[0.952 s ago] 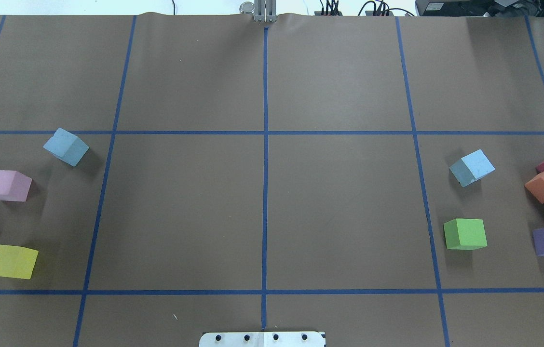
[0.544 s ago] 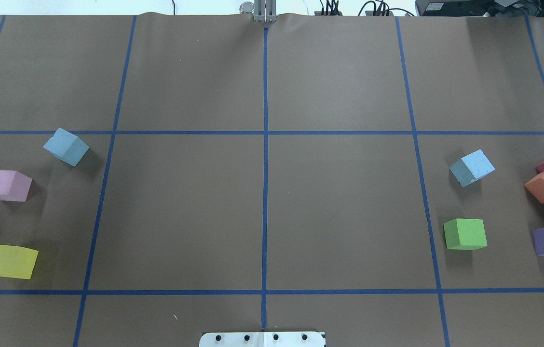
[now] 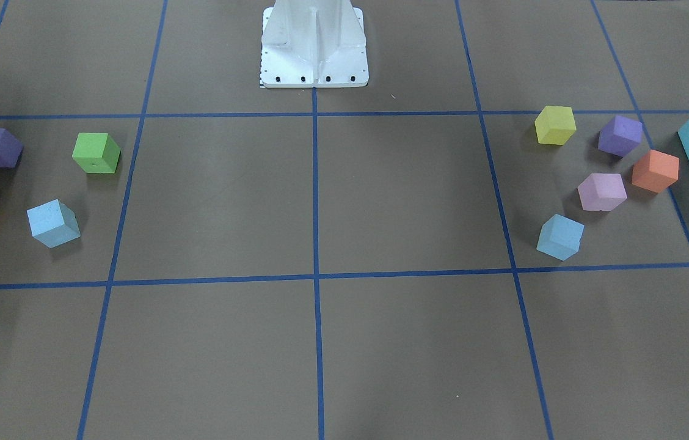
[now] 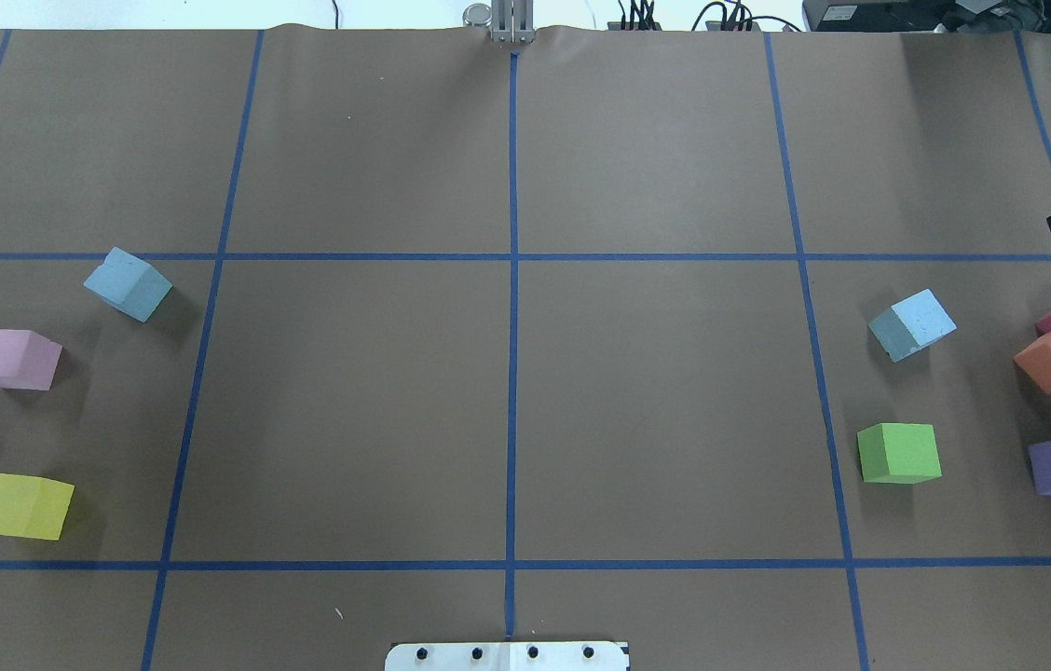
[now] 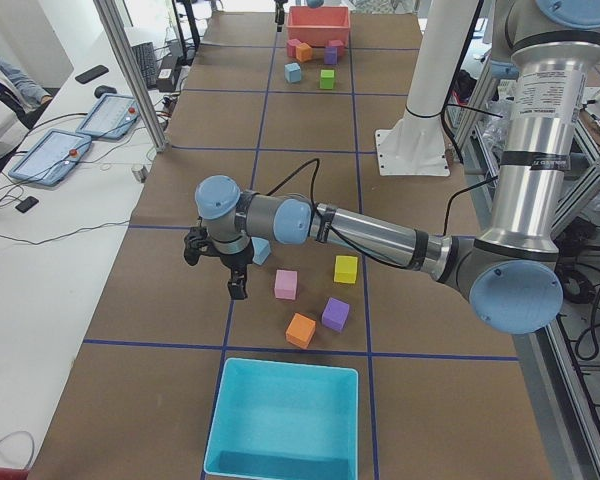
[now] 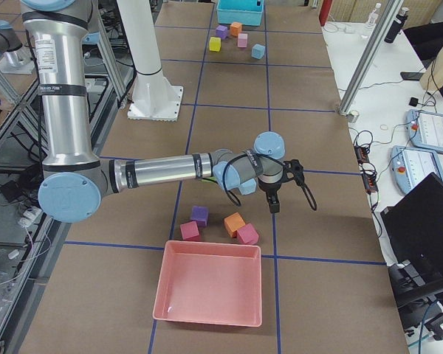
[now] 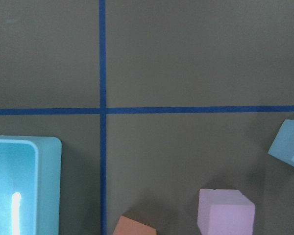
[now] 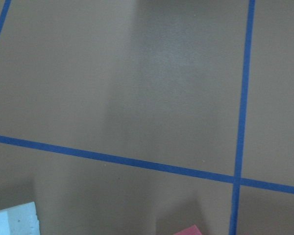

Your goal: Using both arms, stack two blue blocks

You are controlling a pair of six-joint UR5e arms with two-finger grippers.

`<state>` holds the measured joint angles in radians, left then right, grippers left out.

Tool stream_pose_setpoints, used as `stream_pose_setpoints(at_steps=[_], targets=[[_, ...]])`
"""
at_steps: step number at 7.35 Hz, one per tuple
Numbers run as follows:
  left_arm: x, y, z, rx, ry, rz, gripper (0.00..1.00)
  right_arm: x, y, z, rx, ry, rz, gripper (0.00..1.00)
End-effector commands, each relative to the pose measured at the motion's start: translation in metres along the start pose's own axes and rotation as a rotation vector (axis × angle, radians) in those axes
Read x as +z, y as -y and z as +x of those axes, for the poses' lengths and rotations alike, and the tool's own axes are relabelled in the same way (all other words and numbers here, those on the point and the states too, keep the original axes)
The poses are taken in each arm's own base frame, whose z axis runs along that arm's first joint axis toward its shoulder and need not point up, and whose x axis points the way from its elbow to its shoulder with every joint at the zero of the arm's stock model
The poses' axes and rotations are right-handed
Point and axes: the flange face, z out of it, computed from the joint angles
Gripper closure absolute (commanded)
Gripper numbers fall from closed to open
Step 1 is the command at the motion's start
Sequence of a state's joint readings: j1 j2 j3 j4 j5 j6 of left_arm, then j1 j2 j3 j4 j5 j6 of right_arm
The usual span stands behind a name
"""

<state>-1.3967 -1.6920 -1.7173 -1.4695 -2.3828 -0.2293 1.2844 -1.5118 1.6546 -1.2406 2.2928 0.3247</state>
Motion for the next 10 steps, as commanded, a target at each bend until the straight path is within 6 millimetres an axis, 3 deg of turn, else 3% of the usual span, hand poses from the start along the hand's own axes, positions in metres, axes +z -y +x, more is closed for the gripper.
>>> stream_pose_setpoints(at_steps=[1, 3, 4, 5, 6, 10], targets=[[0.019, 0.015, 0.062, -0.006, -0.015, -0.020, 0.00, 0.022, 0.010, -0.054, -0.063, 0.040, -0.044, 0.00], [0.043, 0.014, 0.101, 0.001, -0.023, -0.047, 0.00, 0.057, 0.014, -0.128, 0.021, 0.044, -0.085, 0.00], [0.056, 0.012, 0.120, -0.007, -0.036, -0.046, 0.00, 0.057, 0.011, -0.141, 0.016, 0.042, -0.080, 0.00], [0.075, 0.006, 0.143, -0.018, -0.048, -0.053, 0.00, 0.059, 0.011, -0.142, 0.013, 0.036, -0.080, 0.00], [0.083, 0.004, 0.152, -0.025, -0.058, -0.051, 0.00, 0.065, 0.008, -0.148, -0.001, 0.025, -0.081, 0.00], [0.104, -0.002, 0.164, 0.001, -0.055, -0.082, 0.01, 0.076, -0.010, -0.155, -0.065, -0.009, -0.085, 0.00]])
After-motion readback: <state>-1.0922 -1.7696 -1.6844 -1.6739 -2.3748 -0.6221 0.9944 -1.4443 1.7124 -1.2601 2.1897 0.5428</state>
